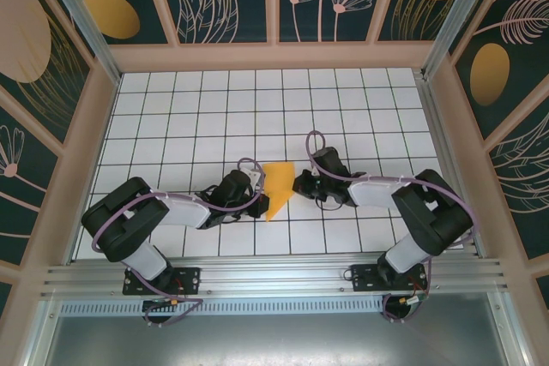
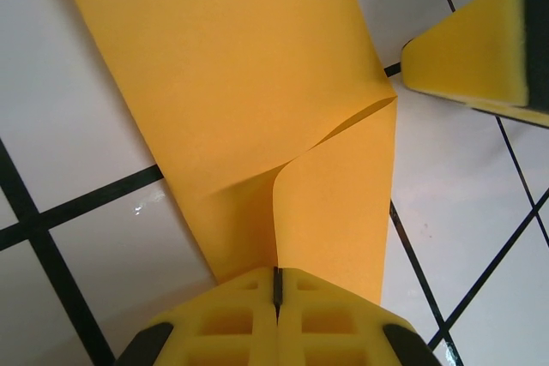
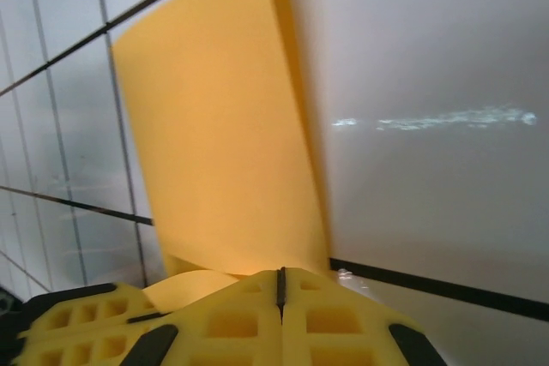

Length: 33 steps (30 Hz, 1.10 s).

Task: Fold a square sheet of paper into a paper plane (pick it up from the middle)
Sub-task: Third fold the triangle at the center of the table.

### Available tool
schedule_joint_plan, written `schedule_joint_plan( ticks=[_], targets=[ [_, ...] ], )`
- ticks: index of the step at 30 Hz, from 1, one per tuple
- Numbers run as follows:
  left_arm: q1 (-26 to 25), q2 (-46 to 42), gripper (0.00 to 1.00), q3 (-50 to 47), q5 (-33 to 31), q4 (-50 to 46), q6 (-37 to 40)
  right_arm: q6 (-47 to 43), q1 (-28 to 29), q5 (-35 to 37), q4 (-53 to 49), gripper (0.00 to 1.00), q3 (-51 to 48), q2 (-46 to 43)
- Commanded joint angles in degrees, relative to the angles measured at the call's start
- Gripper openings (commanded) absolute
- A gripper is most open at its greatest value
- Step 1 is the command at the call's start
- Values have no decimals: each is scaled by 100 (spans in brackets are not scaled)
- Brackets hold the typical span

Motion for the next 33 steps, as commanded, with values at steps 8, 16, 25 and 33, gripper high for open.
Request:
schedule_joint_plan(
  ticks=[8,16,25,33],
  targets=[
    [19,-42,2,-90,-190,-727,104,65,216,-108,253,6,44,434],
    [19,-1034,35,159,-471,-1410,-105,-158,212,-27,66,6,79,543],
    [19,-1652,24,872,-304,-2095,43,-383,207,-73,-330,15,531,-155],
    [18,-967,12,936,644,-1459,-17,-293,82,410,-737,19,211,-868]
  ],
)
